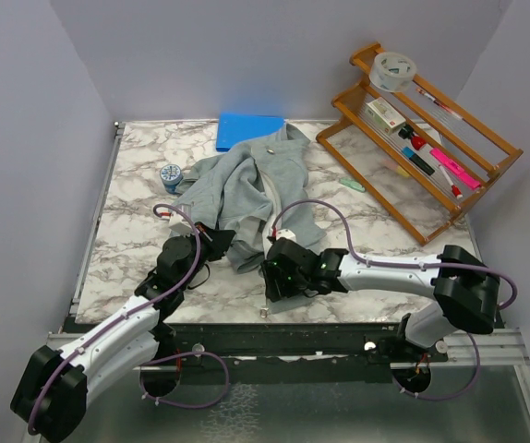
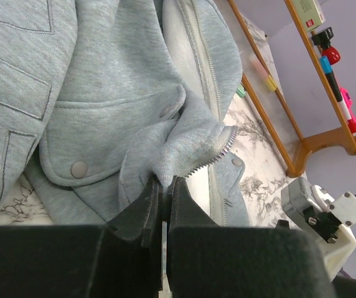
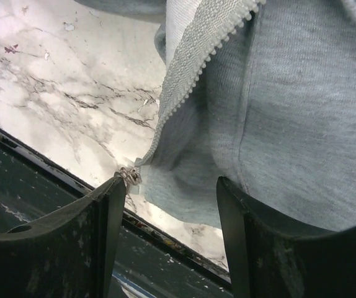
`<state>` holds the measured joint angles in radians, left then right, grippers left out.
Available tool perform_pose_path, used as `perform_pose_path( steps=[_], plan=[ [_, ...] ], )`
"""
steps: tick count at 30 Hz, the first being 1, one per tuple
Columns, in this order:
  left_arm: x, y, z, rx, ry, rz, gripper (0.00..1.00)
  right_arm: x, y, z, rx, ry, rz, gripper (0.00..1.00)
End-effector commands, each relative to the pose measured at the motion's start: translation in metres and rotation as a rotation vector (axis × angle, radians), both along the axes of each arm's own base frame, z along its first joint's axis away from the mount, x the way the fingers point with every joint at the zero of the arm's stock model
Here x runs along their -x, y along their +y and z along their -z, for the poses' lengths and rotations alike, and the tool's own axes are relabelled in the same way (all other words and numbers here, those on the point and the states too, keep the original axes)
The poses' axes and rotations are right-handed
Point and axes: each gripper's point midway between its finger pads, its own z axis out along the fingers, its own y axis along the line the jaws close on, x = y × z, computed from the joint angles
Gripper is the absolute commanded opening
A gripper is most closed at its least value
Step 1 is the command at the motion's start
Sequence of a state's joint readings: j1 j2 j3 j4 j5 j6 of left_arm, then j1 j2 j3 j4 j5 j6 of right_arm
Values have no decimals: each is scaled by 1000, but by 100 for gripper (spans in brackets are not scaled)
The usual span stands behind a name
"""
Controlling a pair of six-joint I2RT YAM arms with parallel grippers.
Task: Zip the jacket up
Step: Pick up the jacket from the center of the board.
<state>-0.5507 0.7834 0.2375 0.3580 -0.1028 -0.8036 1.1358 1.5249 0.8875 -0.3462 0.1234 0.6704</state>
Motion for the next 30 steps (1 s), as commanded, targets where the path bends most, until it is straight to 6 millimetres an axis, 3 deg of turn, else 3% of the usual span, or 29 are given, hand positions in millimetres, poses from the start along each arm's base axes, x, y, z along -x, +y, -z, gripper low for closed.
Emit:
perform_pose_path(
  steps=[1,10,19,28,30],
  plan=[
    [-1,6,1,-7,-6,-28,0,3,-3,9,41,29,3,65],
    [-1,6,2,-11,-2,-29,0,-3,6,27,72,39,11,67],
    [-1,8,4,-15,1,-34,0,8,-18,62,199,80,8,65],
    [-1,8,3,-13,-1,-39,0,15,-36,85,281,104,4,49],
    [-1,9,3,-12,-2,-41,0,16,-39,90,294,106,2,41]
  ],
)
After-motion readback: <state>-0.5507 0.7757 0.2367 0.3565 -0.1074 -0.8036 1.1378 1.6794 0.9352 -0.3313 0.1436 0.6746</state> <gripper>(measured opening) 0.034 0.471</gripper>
